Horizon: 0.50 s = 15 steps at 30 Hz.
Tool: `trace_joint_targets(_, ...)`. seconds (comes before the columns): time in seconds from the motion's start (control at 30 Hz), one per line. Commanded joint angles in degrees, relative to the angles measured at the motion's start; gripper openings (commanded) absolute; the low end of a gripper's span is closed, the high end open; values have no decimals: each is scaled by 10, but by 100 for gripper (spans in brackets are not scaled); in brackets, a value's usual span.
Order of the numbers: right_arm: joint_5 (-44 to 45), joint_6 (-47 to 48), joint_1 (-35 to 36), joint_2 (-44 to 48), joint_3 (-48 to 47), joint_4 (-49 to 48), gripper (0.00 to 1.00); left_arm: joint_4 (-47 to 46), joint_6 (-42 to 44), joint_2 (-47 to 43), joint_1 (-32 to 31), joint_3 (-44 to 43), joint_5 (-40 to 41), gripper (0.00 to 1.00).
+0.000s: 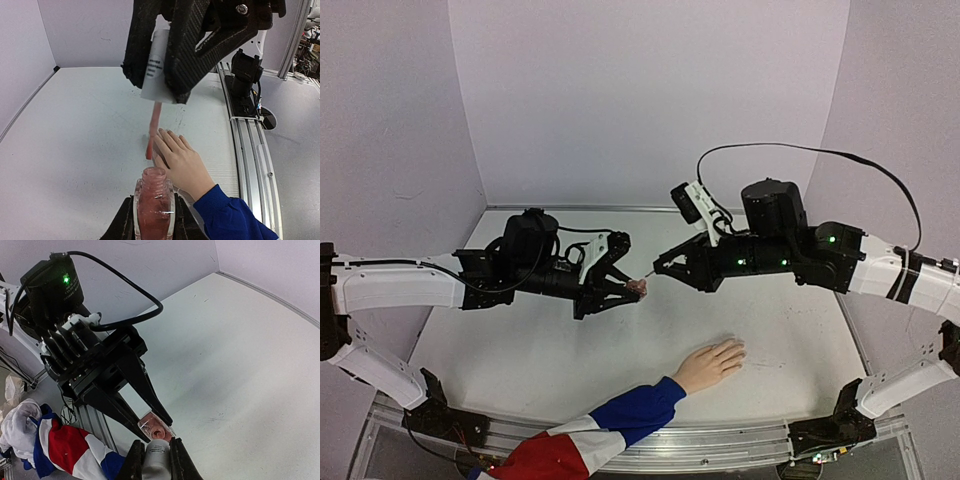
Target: Paint the nails
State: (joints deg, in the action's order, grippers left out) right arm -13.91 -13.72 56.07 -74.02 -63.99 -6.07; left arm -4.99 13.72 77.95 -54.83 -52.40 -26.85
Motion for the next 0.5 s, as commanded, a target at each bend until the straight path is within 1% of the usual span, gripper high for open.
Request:
trace_joint_targets(0.0, -9, 1, 4, -3, -6, -26, 0, -25, 10, -17, -2, -5, -1, 0)
trace_joint_targets(0.47, -18, -3, 4, -20, -11, -25, 0, -25, 10, -22, -3, -2, 0, 0)
